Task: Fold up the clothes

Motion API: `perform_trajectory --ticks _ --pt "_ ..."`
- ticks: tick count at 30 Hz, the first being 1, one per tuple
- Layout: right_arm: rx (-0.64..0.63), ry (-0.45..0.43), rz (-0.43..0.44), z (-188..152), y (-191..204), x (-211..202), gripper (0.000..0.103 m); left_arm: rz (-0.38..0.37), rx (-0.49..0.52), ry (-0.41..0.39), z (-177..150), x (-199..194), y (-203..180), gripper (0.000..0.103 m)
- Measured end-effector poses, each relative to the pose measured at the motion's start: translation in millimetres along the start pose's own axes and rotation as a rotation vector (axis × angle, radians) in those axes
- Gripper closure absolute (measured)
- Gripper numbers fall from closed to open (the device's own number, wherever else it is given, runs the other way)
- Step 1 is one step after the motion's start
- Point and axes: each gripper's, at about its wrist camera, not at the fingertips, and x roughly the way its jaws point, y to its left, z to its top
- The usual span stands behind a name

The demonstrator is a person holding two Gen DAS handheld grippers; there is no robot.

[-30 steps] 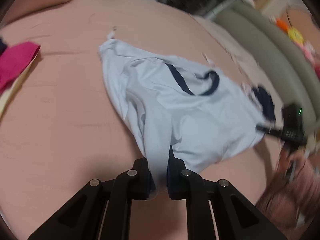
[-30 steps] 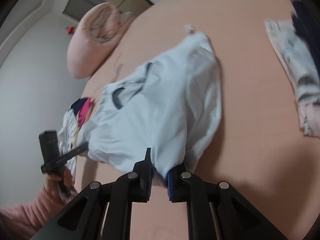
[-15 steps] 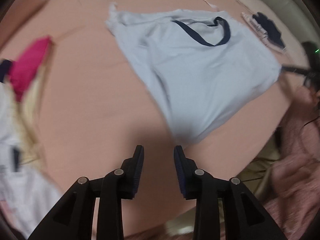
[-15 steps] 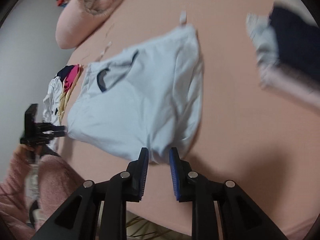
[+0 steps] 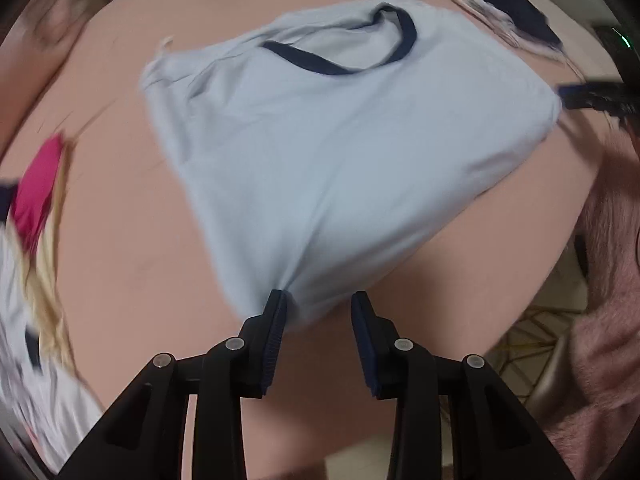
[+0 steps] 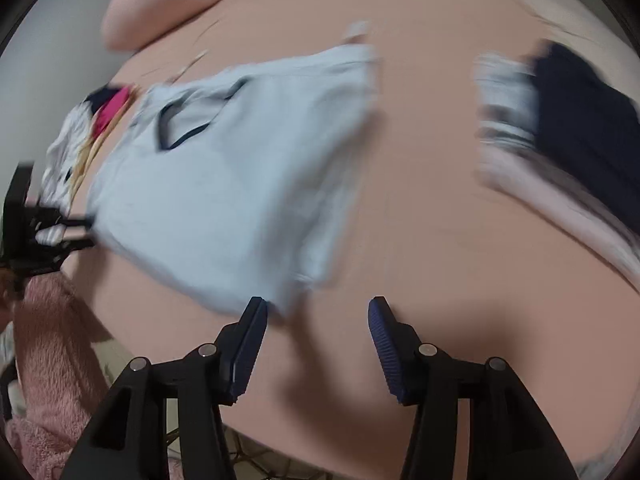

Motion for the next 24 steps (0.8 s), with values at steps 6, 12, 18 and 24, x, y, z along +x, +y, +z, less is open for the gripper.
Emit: perform_trajectory --ticks 6,12,18,24 --pt "-0.016 -0.052 -0.065 21.8 -7.7 17.2 0.051 -0.073 0.022 -0.227 48.7 -7.5 -66.8 0.071" --pt "-0.286 0.03 -0.127 17.5 18.9 46.7 0.05 -0.204 0.008 -0.292 127.9 28.2 -141.5 0.071" --pt "-0.447 0.147 -0.139 -3.4 15.4 27.3 0.05 -0.101 0.084 -0.242 140.5 40.2 -177.2 0.067" --pt "-0.236 -0.057 -0.003 10.4 -4.0 0.7 0.05 -0.169 0.11 -0.337 130.1 18.5 -192.0 0.067"
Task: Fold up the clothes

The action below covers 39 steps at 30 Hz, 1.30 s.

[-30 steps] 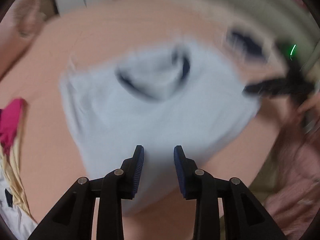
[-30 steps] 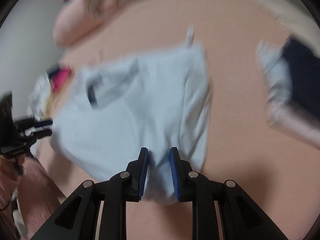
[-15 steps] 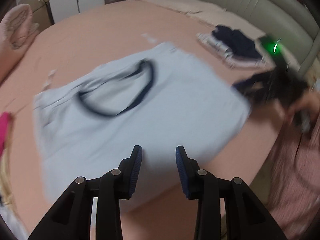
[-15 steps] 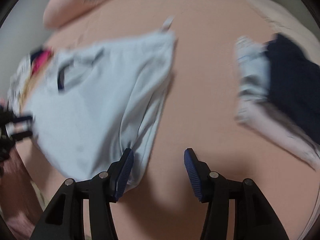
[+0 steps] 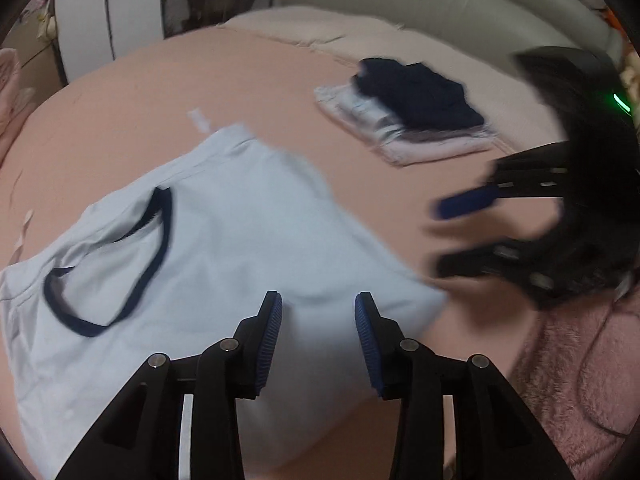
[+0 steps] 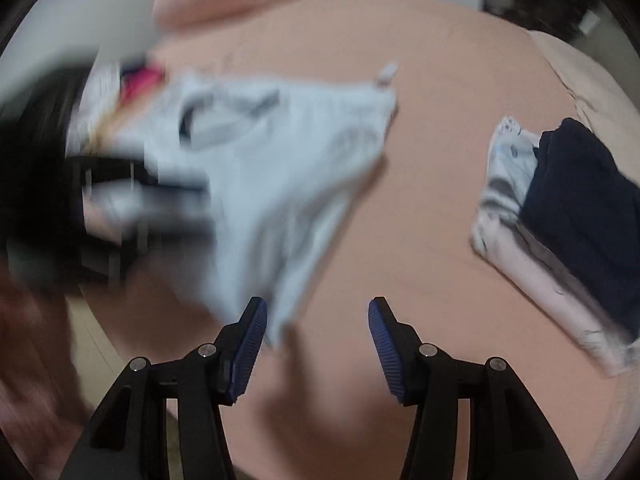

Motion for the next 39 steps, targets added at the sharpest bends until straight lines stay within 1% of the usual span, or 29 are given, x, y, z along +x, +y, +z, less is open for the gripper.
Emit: perform_trajectory --ticks 2,5,6,8,9,10,11,13,14,15,17,18,19,20,21,22,23,24,25,27,29,31,32,33,34,35,37,38,39 --pt "0.071 -0.06 0.061 4.2 -2.0 3.4 0.05 0.075 -0.03 0.066 -8.6 11.8 0.0 0.067" --pt "-0.049 0.095 -0.054 -6.8 12.4 31.1 0.051 0.028 -0.171 0.02 -22.6 -4.1 15.7 0.067" --pt "-0.098 0.104 -0.109 -13.0 14.7 26.3 0.05 0.036 -0.186 0.01 -26.3 -12.5 18.6 0.067" --pt "-0.051 0.179 -0.19 -16.1 3.4 16.1 0.05 0.078 -0.158 0.0 -29.5 -19.2 20.6 0.067" --pt "-0.004 0.184 -0.225 -14.2 -5.1 8.2 0.05 0.087 -0.145 -0.001 -29.3 -19.1 20.5 0.067" --pt "0.026 0.126 -0.237 -9.6 -7.5 -1.5 0.05 0.085 -0.154 -0.009 -29.1 -18.8 20.9 0.067" --pt "0.046 0.038 -0.222 -3.4 -5.3 -11.9 0.05 0.083 -0.163 -0.016 -28.8 -18.5 21.4 0.067" --pt "0.085 -0.137 -0.119 10.3 9.7 -23.9 0.05 0.086 -0.158 0.003 -30.0 -14.5 21.6 0.067" --pt "0.081 -0.172 -0.069 15.9 21.2 -17.8 0.05 0.089 -0.148 0.024 -31.1 -11.5 21.4 0.067" --pt "0.031 -0.144 -0.046 18.7 39.3 -1.6 0.05 0.094 -0.134 0.046 -33.1 -9.9 22.3 0.066" --pt "-0.077 0.016 -0.136 9.6 53.3 35.5 0.05 0.109 -0.105 0.101 -44.3 -25.3 37.8 0.066" --pt "-0.091 0.058 -0.132 -0.7 48.8 44.3 0.049 0.121 -0.106 0.126 -50.5 -37.9 49.3 0.066" --pt "-0.059 0.061 -0.127 -5.0 38.3 37.0 0.048 0.127 -0.107 0.142 -56.6 -51.8 60.9 0.066" --pt "-0.025 0.064 -0.122 -9.2 27.7 29.3 0.048 0.113 -0.105 0.121 -61.0 -69.1 73.0 0.066" --pt "-0.012 0.076 -0.194 -8.2 22.7 23.0 0.048 0.115 -0.11 0.09 -62.4 -81.3 83.8 0.066" --pt "-0.004 0.057 -0.242 -4.8 21.9 14.3 0.048 0.143 -0.13 0.061 -60.5 -90.2 95.1 0.065" --pt "0.008 0.015 -0.228 -0.3 25.1 7.0 0.047 0.168 -0.15 0.037 -58.1 -97.2 105.7 0.065" --pt "0.018 -0.04 -0.183 7.1 35.2 4.2 0.046 0.176 -0.166 0.03 -54.2 -96.1 113.2 0.065" --pt "0.028 -0.095 -0.138 14.6 45.4 1.4 0.046 0.155 -0.168 0.032 -51.5 -90.4 118.4 0.065" --pt "0.048 -0.204 -0.047 29.6 65.8 -4.2 0.044 0.08 -0.146 0.085 -51.7 -69.8 124.9 0.064" --pt "0.006 -0.174 -0.045 37.2 77.0 21.6 0.043 0.066 -0.092 0.198 -67.3 -51.7 130.2 0.064" --pt "0.014 -0.002 -0.095 27.2 71.7 61.2 0.043 0.041 -0.055 0.188 -84.6 -65.4 138.5 0.063" --pt "0.034 -0.004 -0.048 20.4 63.0 65.9 0.042 0.036 -0.044 0.186 -92.4 -73.2 143.5 0.063" --pt "0.059 -0.044 -0.008 11.1 45.2 49.7 0.042 0.058 -0.065 0.197 -97.5 -84.4 151.3 0.063" --pt "0.078 -0.035 -0.001 8.4 38.1 40.4 0.042 0.076 -0.084 0.199 -101.6 -94.8 158.4 0.062" --pt "0.096 -0.026 0.005 5.8 31.2 31.2 0.041 0.084 -0.1 0.169 -102.5 -102.0 163.2 0.062" --pt "0.152 -0.059 -0.046 2.1 32.5 7.9 0.04 0.099 -0.131 0.111 -104.1 -116.6 172.7 0.062" --pt "0.154 -0.09 -0.039 11.6 32.2 1.7 0.04 0.106 -0.141 0.099 -105.5 -120.3 176.6 0.062" --pt "0.145 -0.137 -0.016 18.8 38.0 -3.7 0.04 0.116 -0.13 0.149 -109.0 -110.9 177.1 0.061"
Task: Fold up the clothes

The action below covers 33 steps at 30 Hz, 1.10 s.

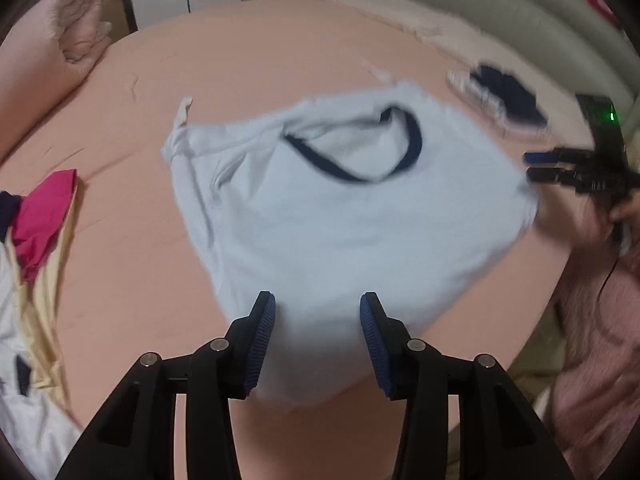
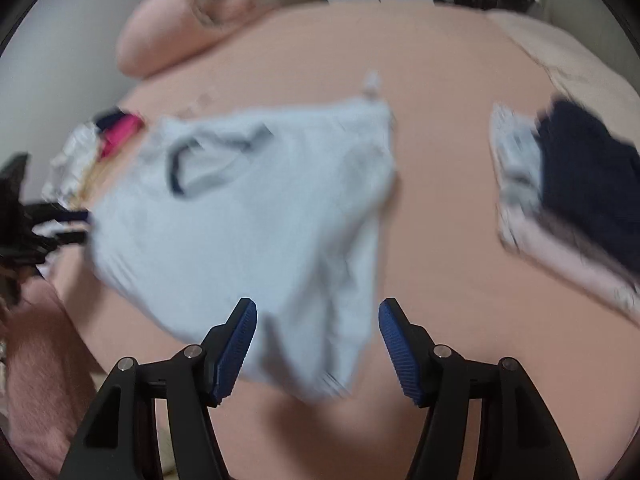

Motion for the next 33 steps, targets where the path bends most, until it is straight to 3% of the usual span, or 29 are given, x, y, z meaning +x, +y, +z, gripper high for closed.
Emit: perform_trajectory --ticks 3,5,7,8,12,14,15,18,19,22,27,29,33 --pt "-0.041 -0.079 0.017 16.0 21.0 3.8 0.034 0.032 0.034 0.135 -6.9 27.4 0.1 0.059" --pt "-0.049 -0.001 -0.058 23.2 21.3 32.4 0.034 -0.024 -0.023 0.13 -16.0 18.3 12.3 0.059" --pt "-0.025 0.078 -0.115 28.8 13.9 59.9 0.034 -0.005 -0.06 0.183 -21.8 9.5 26.0 0.053" --pt "0.0 0.065 -0.115 27.3 5.5 54.6 0.034 0.008 -0.072 0.194 -23.6 4.5 32.2 0.053" --pt "0.02 -0.027 -0.159 44.0 -15.1 33.6 0.034 0.093 -0.067 -0.023 -0.2 -12.8 50.1 0.053" --pt "0.037 -0.055 -0.161 62.9 -24.0 37.2 0.034 0.14 -0.13 -0.097 24.6 -4.4 65.8 0.053" --pt "0.047 -0.05 -0.148 73.9 -24.4 45.8 0.034 0.127 -0.166 -0.113 36.5 2.6 72.8 0.054" --pt "0.076 -0.036 -0.109 106.9 -25.5 71.8 0.034 0.044 -0.193 -0.14 68.0 20.9 75.2 0.054" --pt "0.042 -0.012 -0.085 112.7 -18.6 79.6 0.034 0.045 -0.147 -0.137 75.9 27.6 65.9 0.054" --pt "-0.133 0.017 -0.143 127.6 8.4 106.0 0.034 0.043 -0.021 -0.125 99.9 48.3 40.6 0.054" --pt "-0.16 0.104 -0.175 156.2 1.4 151.9 0.034 -0.057 -0.123 -0.063 137.1 94.9 64.0 0.054" --pt "-0.206 0.136 -0.184 160.1 0.7 171.4 0.029 -0.011 -0.113 -0.084 144.5 102.9 65.1 0.054" --pt "-0.255 0.02 -0.354 167.2 -2.3 163.2 0.028 0.088 -0.096 -0.115 154.7 105.1 66.0 0.052"
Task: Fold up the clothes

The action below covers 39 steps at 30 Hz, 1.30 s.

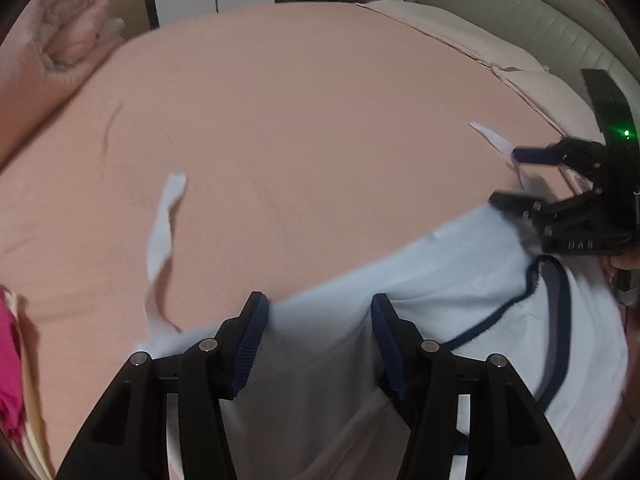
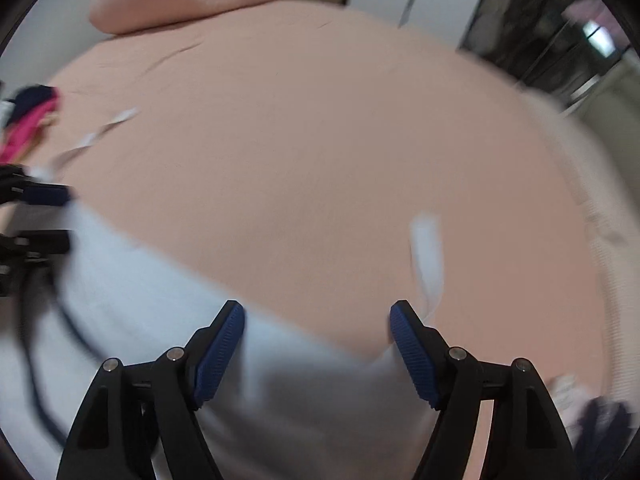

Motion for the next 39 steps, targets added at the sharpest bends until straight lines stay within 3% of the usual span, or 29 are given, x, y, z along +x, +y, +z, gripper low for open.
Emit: perform_trajectory --ticks 2,4,8,9,11,12,14,15,18,20,23,26,28,30,32,33,34,36,39 --pt "0.056 -0.003 0.022 -3.1 -13.2 -6.8 0.029 0.074 0.018 -0.04 -3.4 -11.4 -7.4 0.052" --pt "0.117 -0.055 0.1 -9.9 -24.0 -25.8 0.029 0.085 0.07 -0.071 -11.4 -24.2 -20.0 0.052" --pt "0.041 -0.083 0.288 -18.0 -6.3 -46.0 0.028 -0.051 0.093 -0.099 -24.6 -36.9 -31.2 0.052" --pt "-0.018 -0.057 0.229 -19.8 4.0 -38.3 0.028 -0.059 0.069 -0.089 -25.4 -36.4 -25.9 0.052" --pt "-0.1 0.0 0.111 -22.0 16.8 -15.6 0.028 -0.087 -0.023 -0.086 -27.3 -37.7 -7.7 0.052" --pt "-0.05 -0.003 0.145 -21.6 7.5 -2.6 0.028 -0.1 -0.09 -0.085 -29.2 -37.6 5.1 0.052" --pt "0.099 0.009 0.161 -20.0 -17.4 1.5 0.028 -0.038 -0.225 -0.029 -34.2 -27.0 36.1 0.052" --pt "0.134 -0.023 0.155 -21.9 -25.7 -8.1 0.028 -0.045 -0.281 -0.022 -37.7 -24.0 50.8 0.053" --pt "0.217 -0.105 0.163 -29.5 -48.1 -38.2 0.028 -0.196 -0.433 -0.183 -47.5 -56.6 73.8 0.052" --pt "0.25 -0.1 0.221 -46.8 -58.5 -65.0 0.027 -0.125 -0.366 -0.209 -46.8 -81.6 59.6 0.052" --pt "0.279 -0.045 0.307 -74.9 -60.2 -90.1 0.026 -0.057 -0.313 -0.119 -58.6 -102.5 35.9 0.052" --pt "0.33 -0.027 0.344 -120.6 -62.1 -119.6 0.026 -0.161 -0.327 -0.11 -90.6 -122.4 11.6 0.052" --pt "0.349 -0.047 0.464 -143.3 -46.3 -137.8 0.026 -0.22 -0.297 -0.123 -108.5 -128.4 -6.1 0.052" --pt "0.299 -0.031 0.472 -155.4 -23.9 -135.5 0.026 -0.264 -0.302 -0.125 -104.7 -106.3 -29.2 0.052" --pt "0.249 -0.014 0.477 -167.3 -1.4 -133.0 0.026 -0.286 -0.35 -0.121 -118.0 -94.2 -29.4 0.051" --pt "0.249 -0.005 0.441 -171.7 1.5 -127.7 0.026 -0.276 -0.367 -0.106 -124.5 -89.6 -30.5 0.051" --pt "0.249 0.005 0.403 -176.1 4.3 -122.4 0.026 -0.197 -0.362 -0.056 -129.7 -92.0 -34.7 0.052" --pt "0.214 0.023 0.291 -173.1 -6.6 -122.4 0.03 -0.155 -0.366 -0.074 -136.0 -111.7 -34.5 0.052" --pt "0.234 -0.055 0.247 -186.5 -29.2 -165.2 0.029 -0.098 -0.389 -0.181 -145.6 -165.2 -33.9 0.05"
